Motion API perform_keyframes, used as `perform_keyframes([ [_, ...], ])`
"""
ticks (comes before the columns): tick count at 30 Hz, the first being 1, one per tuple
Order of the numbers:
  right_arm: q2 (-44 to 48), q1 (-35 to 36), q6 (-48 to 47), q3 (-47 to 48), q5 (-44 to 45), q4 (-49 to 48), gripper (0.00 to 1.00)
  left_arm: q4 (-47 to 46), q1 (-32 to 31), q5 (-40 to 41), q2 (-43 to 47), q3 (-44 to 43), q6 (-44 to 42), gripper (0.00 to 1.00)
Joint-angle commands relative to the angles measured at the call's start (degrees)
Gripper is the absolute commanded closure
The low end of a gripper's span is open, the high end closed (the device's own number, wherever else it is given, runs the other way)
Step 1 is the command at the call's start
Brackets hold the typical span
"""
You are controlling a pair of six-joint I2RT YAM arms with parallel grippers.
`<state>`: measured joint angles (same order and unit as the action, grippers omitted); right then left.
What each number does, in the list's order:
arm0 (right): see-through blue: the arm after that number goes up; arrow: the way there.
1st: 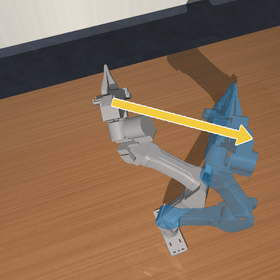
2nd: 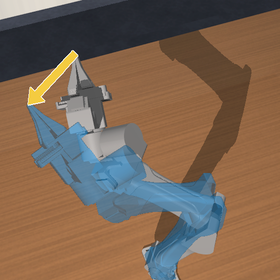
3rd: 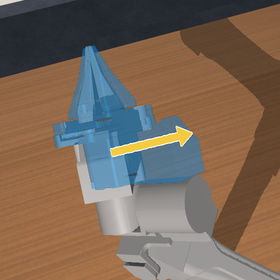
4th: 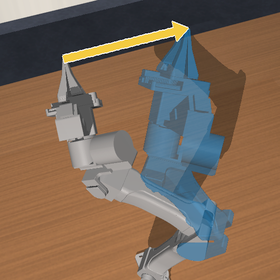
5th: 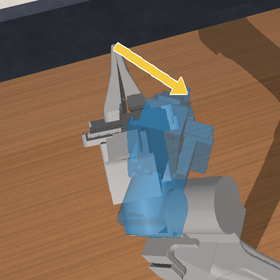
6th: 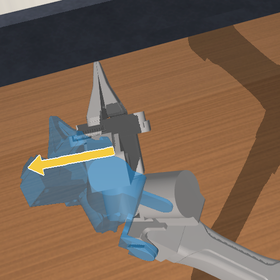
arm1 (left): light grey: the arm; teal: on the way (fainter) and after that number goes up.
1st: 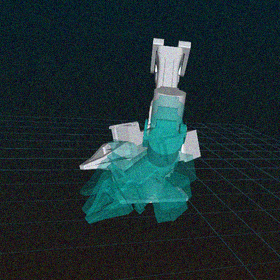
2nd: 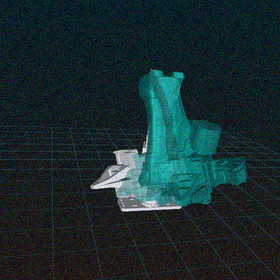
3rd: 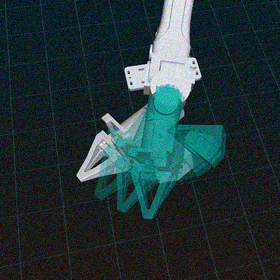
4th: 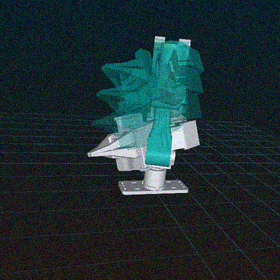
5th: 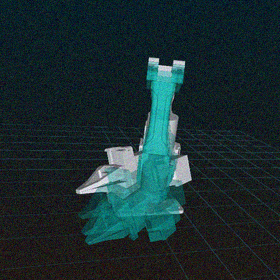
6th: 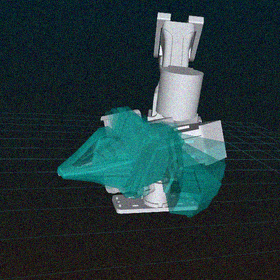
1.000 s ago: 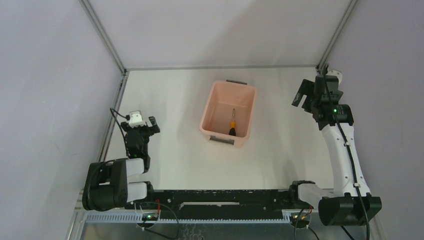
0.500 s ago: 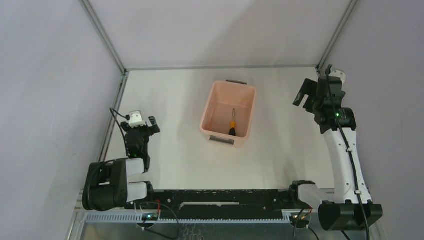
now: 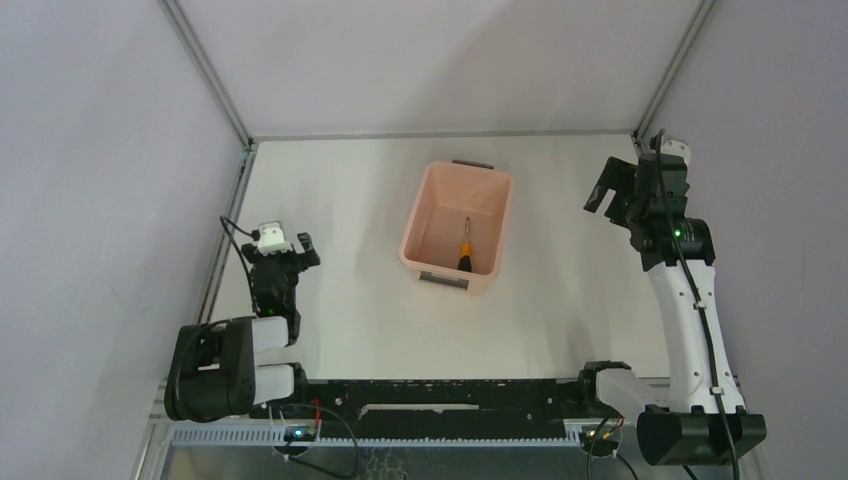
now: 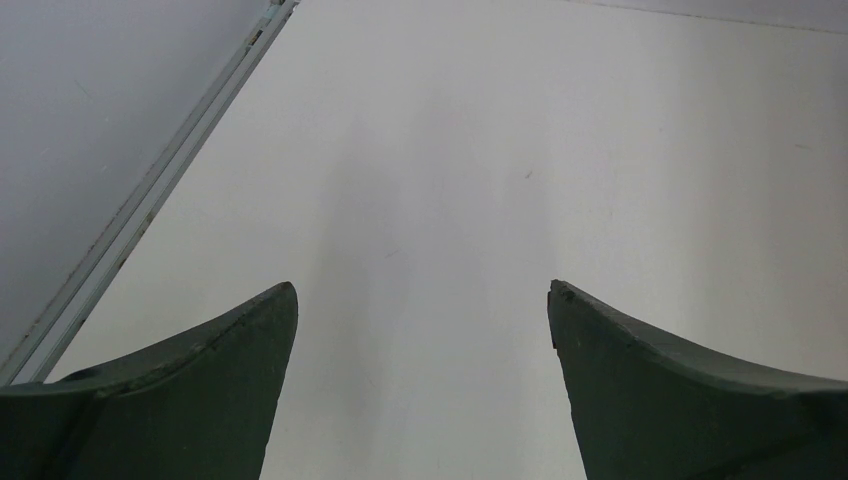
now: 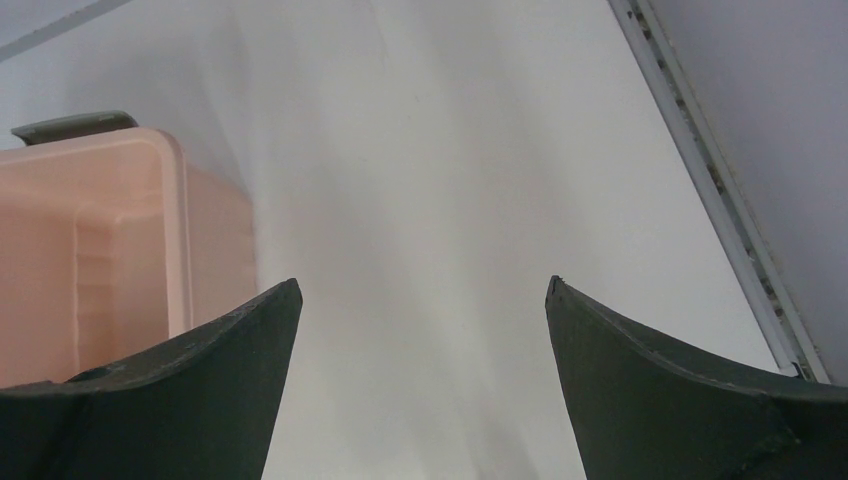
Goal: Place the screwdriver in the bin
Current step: Reset both arms
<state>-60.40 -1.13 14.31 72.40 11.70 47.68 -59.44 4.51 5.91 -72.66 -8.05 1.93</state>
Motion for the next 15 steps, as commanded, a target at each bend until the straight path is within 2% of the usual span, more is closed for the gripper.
perform_keyframes([
  [1, 1.09, -0.37, 1.25, 0.28, -2.38, -2.23, 0.0, -2.0, -0.38, 0.59, 0.57, -2.57, -0.97, 0.0],
  [8, 1.0, -0.37, 3.68, 0.28, -4.7, -2.19, 0.0, -2.0, -0.34, 0.51, 0.69, -2.5, -0.97, 0.0],
  [15, 1.96, -0.38, 5.33, 0.33, -2.38, -1.43, 0.0, -2.0, -0.34, 0.59, 0.61, -2.53, -0.97, 0.0],
])
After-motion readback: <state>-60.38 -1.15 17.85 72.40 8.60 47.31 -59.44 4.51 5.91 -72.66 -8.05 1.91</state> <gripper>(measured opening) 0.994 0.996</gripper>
